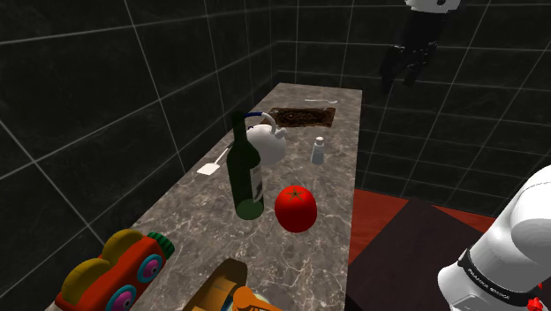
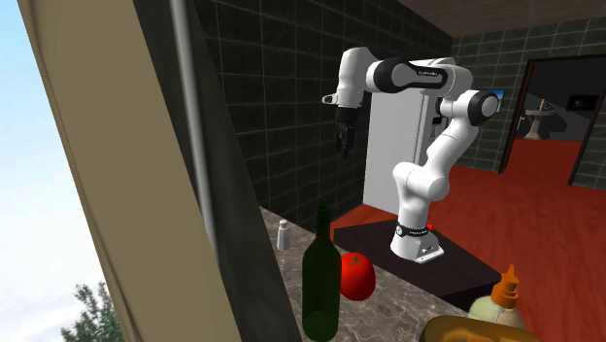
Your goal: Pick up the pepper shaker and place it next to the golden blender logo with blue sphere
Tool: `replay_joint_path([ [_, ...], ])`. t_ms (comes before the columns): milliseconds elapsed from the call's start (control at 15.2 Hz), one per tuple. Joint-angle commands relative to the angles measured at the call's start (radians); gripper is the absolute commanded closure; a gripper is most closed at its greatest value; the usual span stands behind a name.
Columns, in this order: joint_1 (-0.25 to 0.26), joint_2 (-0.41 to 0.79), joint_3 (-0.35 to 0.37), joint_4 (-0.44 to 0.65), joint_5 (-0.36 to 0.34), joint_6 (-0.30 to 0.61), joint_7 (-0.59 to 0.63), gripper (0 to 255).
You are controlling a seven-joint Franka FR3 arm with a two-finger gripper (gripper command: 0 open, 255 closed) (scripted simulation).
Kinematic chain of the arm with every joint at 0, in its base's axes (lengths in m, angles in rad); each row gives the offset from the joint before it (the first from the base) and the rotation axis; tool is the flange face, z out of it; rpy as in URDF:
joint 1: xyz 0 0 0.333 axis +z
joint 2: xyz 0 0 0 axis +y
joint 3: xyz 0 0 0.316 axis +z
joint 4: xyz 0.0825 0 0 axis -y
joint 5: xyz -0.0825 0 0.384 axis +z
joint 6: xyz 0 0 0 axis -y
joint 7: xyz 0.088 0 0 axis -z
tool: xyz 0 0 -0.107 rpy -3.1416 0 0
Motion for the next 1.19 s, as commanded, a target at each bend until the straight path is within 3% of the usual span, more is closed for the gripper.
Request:
replay_joint_path([
  [0, 0.0, 0.0, 0.0, 0.0, 0.0, 0.0, 0.0, 0],
  [594, 0.021, 0.217, -0.011, -0.076, -0.031, 0.315, -0.084, 0],
  [1122, 0.034, 0.477, -0.015, -0.046, -0.058, 0.566, -0.147, 0],
])
